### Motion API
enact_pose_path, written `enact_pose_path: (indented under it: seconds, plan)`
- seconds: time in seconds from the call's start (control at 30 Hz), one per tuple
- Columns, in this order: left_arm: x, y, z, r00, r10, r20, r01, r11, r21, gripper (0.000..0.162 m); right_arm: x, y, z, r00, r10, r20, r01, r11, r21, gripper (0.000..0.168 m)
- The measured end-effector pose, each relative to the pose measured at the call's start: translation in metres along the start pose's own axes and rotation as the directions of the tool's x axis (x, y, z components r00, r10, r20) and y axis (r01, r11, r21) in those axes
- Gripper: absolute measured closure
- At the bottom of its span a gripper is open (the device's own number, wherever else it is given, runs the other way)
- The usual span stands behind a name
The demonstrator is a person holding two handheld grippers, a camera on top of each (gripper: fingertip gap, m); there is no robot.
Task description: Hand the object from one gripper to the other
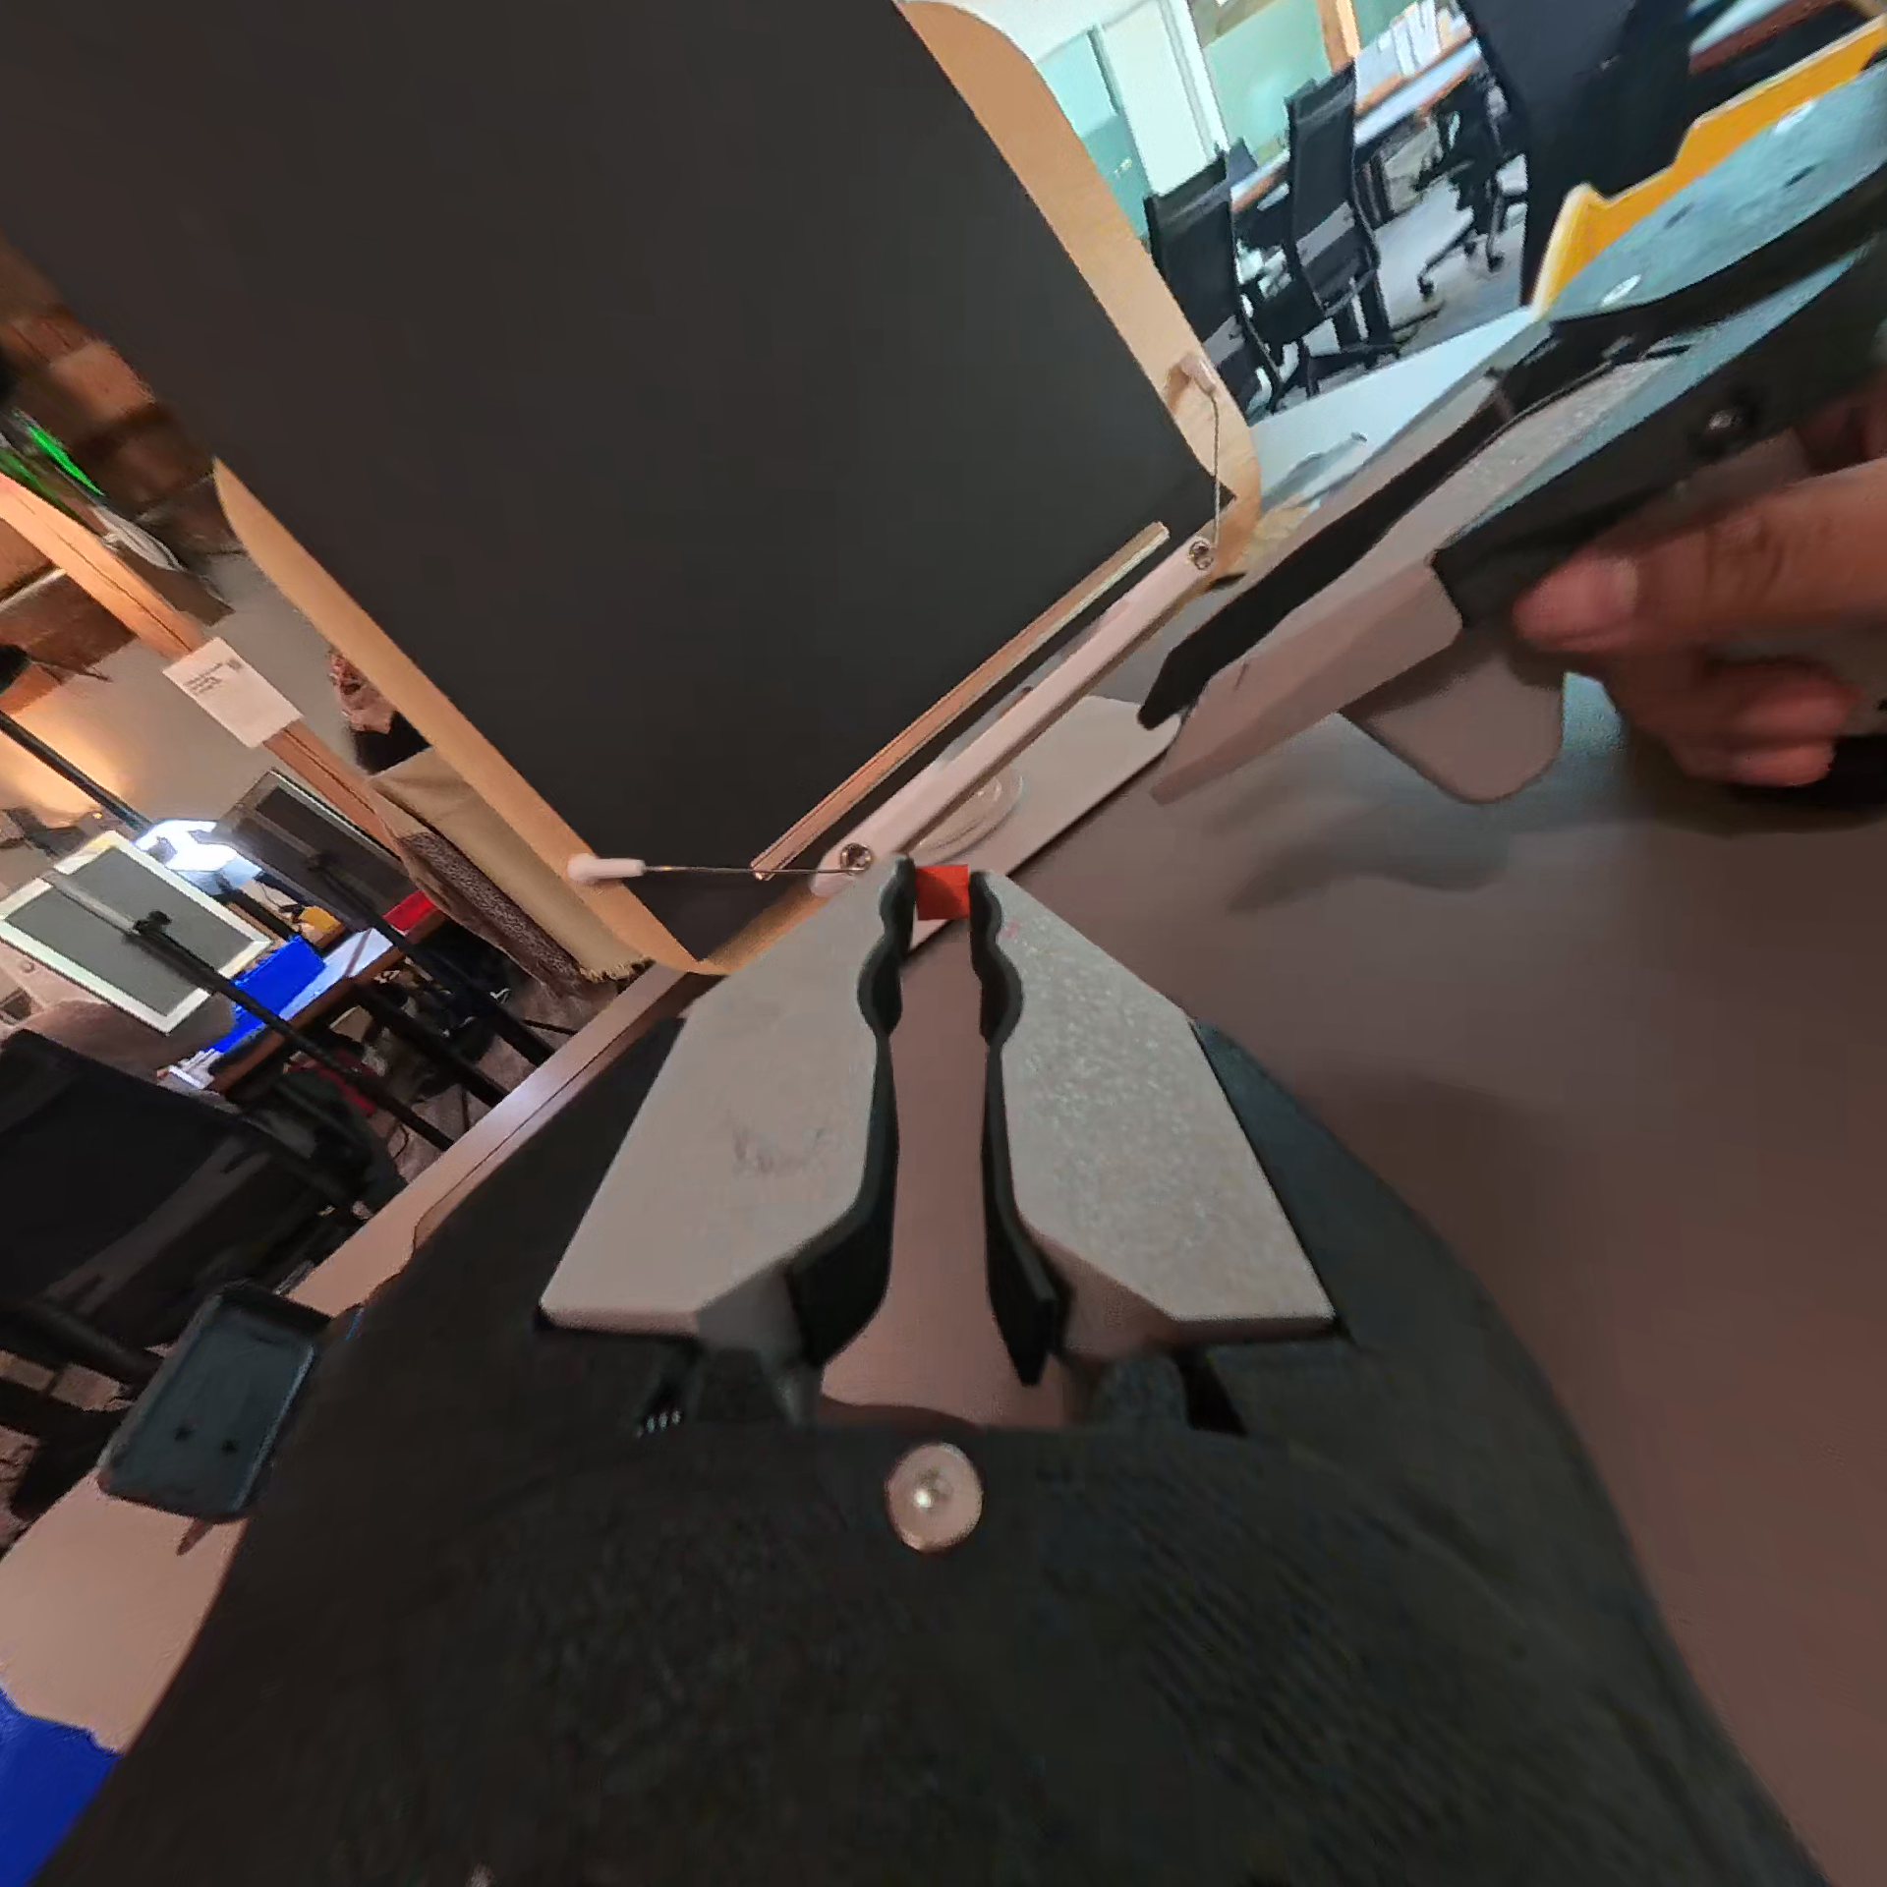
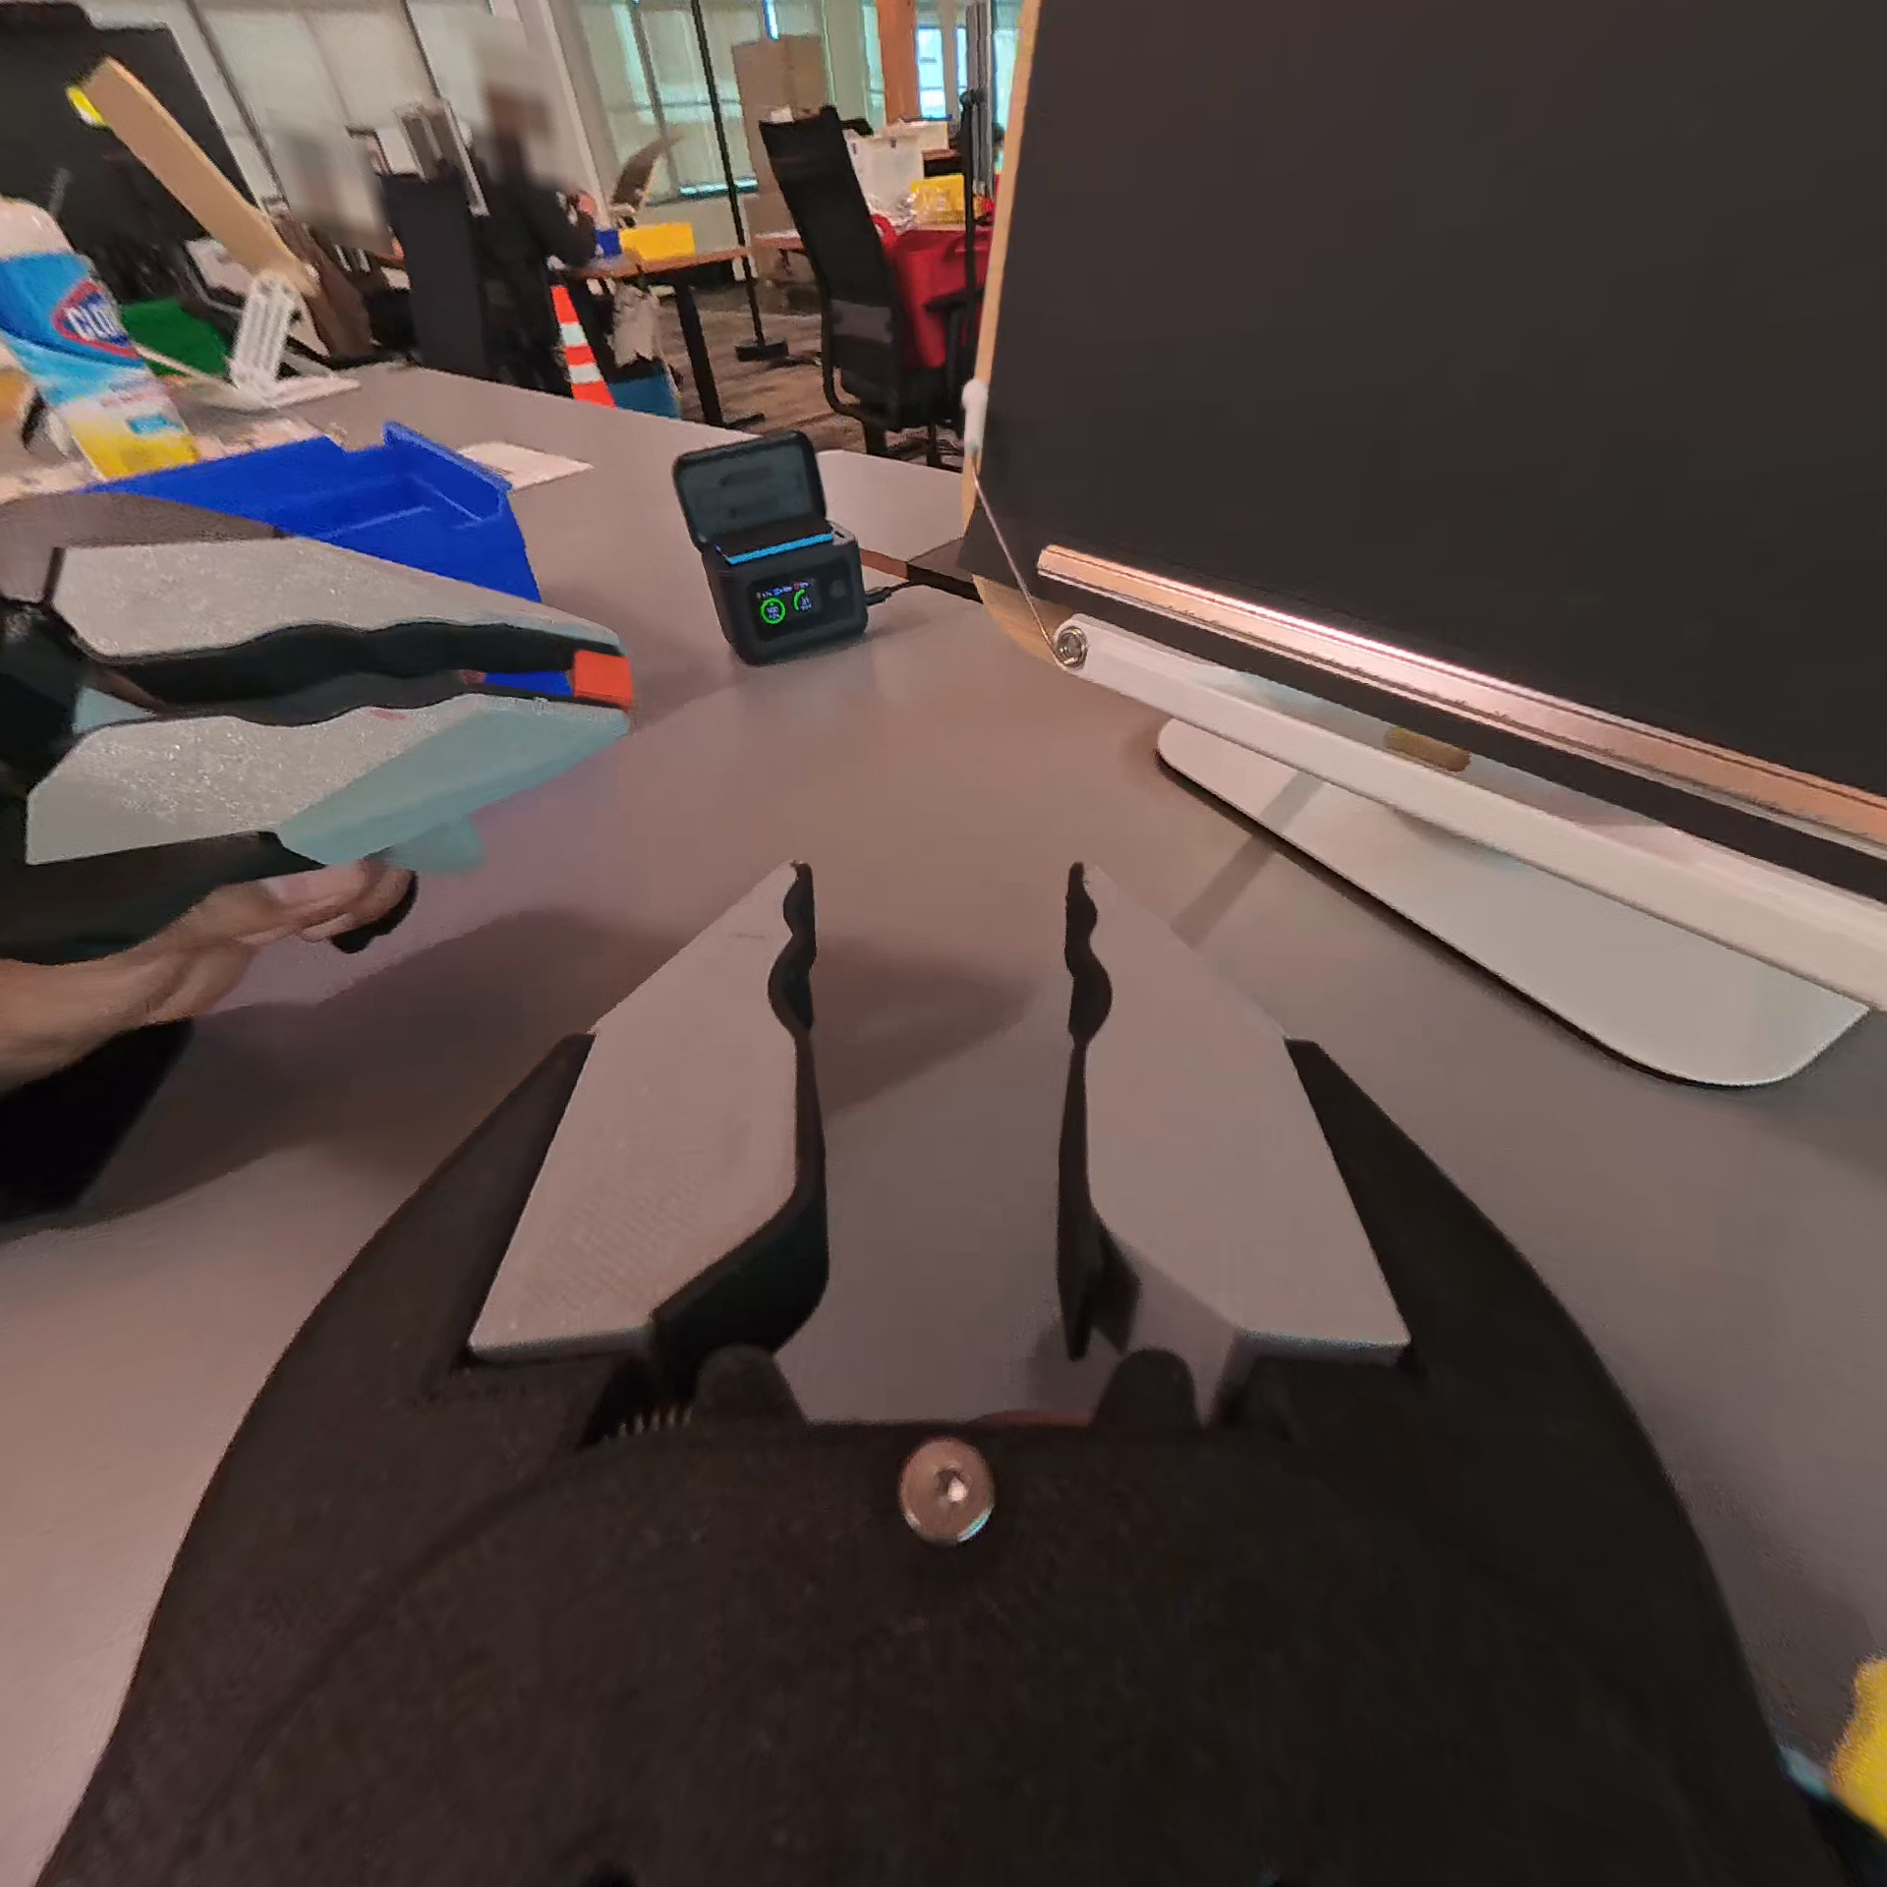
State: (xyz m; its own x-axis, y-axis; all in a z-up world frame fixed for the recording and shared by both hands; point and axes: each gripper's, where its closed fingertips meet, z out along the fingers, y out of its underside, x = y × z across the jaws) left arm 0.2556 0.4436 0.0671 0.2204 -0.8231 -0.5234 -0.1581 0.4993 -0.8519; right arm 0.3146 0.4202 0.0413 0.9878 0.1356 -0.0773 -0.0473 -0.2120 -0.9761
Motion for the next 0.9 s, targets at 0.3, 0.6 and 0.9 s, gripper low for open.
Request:
enact_pose_path:
  seconds: [0.3, 0.6, 0.9]
  plan:
    - [0.016, 0.013, -0.002, 0.999, 0.000, -0.037, -0.001, 1.000, -0.023, 0.154, -0.016, 0.001, -0.002, 0.999, -0.006, 0.054, 0.006, 1.000, -0.001, 0.121]
    - [0.018, 0.017, -0.009, 1.000, -0.002, -0.028, 0.000, 0.999, -0.040, 0.154, -0.022, 0.008, -0.012, 0.999, 0.036, 0.035, -0.037, 0.999, 0.019, 0.123]
    - [0.019, 0.019, -0.005, 0.999, -0.015, -0.037, 0.014, 0.999, -0.043, 0.154, -0.032, 0.004, -0.013, 0.985, 0.122, 0.118, -0.127, 0.991, 0.036, 0.125]
